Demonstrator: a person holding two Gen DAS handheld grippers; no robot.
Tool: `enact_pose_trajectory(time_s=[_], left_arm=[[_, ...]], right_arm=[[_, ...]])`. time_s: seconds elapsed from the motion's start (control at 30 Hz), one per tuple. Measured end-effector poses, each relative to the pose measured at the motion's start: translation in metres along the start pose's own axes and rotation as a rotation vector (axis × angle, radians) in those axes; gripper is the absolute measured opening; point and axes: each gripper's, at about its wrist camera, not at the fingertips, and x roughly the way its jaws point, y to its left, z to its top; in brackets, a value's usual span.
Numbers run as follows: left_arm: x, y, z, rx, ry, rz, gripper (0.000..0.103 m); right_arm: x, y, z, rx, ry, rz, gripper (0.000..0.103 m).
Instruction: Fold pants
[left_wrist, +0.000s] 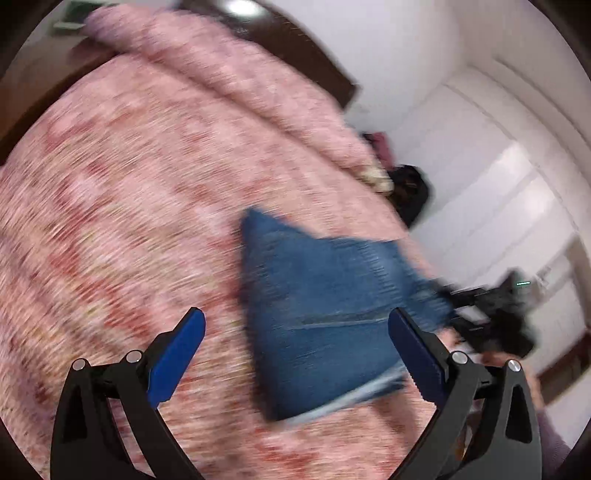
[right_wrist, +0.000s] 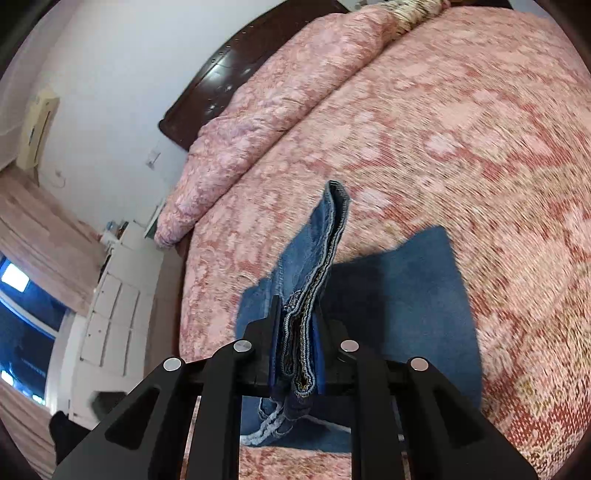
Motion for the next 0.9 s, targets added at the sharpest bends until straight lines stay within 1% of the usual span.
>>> enact_pose_trajectory(time_s=[0.03, 0.07, 0.1, 0.13, 0.17, 0.2, 0.23, 0.27, 0.3, 0.33, 0.37, 0.4, 0.43, 0.47, 0.57, 0.63, 0.7, 0.8, 0.83, 0.87, 0.9], left_arm=[[-0.002, -0.011, 0.001, 0.022, -0.006, -0.034, 0.100], [0.002, -0.027, 0.006, 0.049, -0.004, -0.093, 0.101], [0.009, -0.042, 0.009, 0.066, 0.012, -0.158, 0.101], [0.018, -0.053, 0.009, 0.076, 0.043, -0.209, 0.101], [0.030, -0.060, 0.009, 0.083, 0.074, -0.227, 0.101], [0.041, -0.065, 0.006, 0.096, 0.103, -0.226, 0.101], [0.057, -0.069, 0.001, 0.119, 0.140, -0.197, 0.101], [0.067, -0.067, -0.002, 0.119, 0.166, -0.161, 0.101], [0.076, -0.061, -0.007, 0.094, 0.201, -0.132, 0.101], [0.083, -0.051, -0.012, 0.047, 0.228, -0.121, 0.101], [0.087, -0.042, -0.017, 0.009, 0.247, -0.108, 0.101], [0.088, -0.037, -0.022, -0.005, 0.255, -0.109, 0.100], [0.088, -0.034, -0.024, 0.001, 0.252, -0.114, 0.100], [0.086, -0.034, -0.025, 0.014, 0.246, -0.123, 0.100], [0.089, -0.037, -0.025, 0.035, 0.264, -0.112, 0.101], [0.093, -0.034, -0.023, 0.037, 0.270, -0.110, 0.101], [0.097, -0.034, -0.024, 0.041, 0.278, -0.108, 0.101], [0.098, -0.034, -0.024, 0.052, 0.282, -0.104, 0.101], [0.101, -0.036, -0.023, 0.055, 0.283, -0.102, 0.101], [0.102, -0.036, -0.023, 0.058, 0.284, -0.100, 0.101], [0.102, -0.036, -0.023, 0.059, 0.284, -0.100, 0.101]], right_arm=[[0.000, -0.005, -0.002, 0.011, 0.001, 0.000, 0.012], [-0.002, -0.011, -0.003, 0.024, -0.002, 0.000, 0.012], [-0.004, -0.017, -0.005, 0.040, -0.008, -0.003, 0.009], [-0.008, -0.021, -0.004, 0.052, -0.022, 0.001, 0.000], [-0.012, -0.025, -0.003, 0.061, -0.037, 0.010, 0.000], [-0.017, -0.027, 0.000, 0.049, -0.045, -0.013, 0.000], [-0.016, -0.028, 0.002, 0.044, -0.030, -0.024, 0.000], [-0.011, -0.036, 0.003, 0.075, 0.018, -0.001, 0.000], [-0.011, -0.042, 0.004, 0.109, 0.029, -0.019, 0.000], [-0.012, -0.048, 0.003, 0.131, 0.028, -0.031, 0.000], [-0.011, -0.053, 0.002, 0.127, 0.030, -0.030, 0.000], [-0.008, -0.058, 0.000, 0.132, 0.049, -0.054, 0.000], [-0.004, -0.063, -0.002, 0.144, 0.064, -0.059, 0.000], [-0.001, -0.069, -0.005, 0.162, 0.077, -0.048, 0.000], [0.013, -0.084, -0.016, 0.210, 0.116, -0.021, 0.000], [0.021, -0.088, -0.021, 0.215, 0.136, -0.028, 0.000], [0.027, -0.095, -0.025, 0.244, 0.137, -0.022, 0.000], [0.024, -0.104, -0.026, 0.291, 0.110, 0.018, 0.000], [0.022, -0.104, -0.026, 0.286, 0.106, 0.014, 0.005], [0.018, -0.107, -0.025, 0.288, 0.096, 0.007, 0.016], [0.015, -0.109, -0.024, 0.298, 0.082, 0.013, 0.041]])
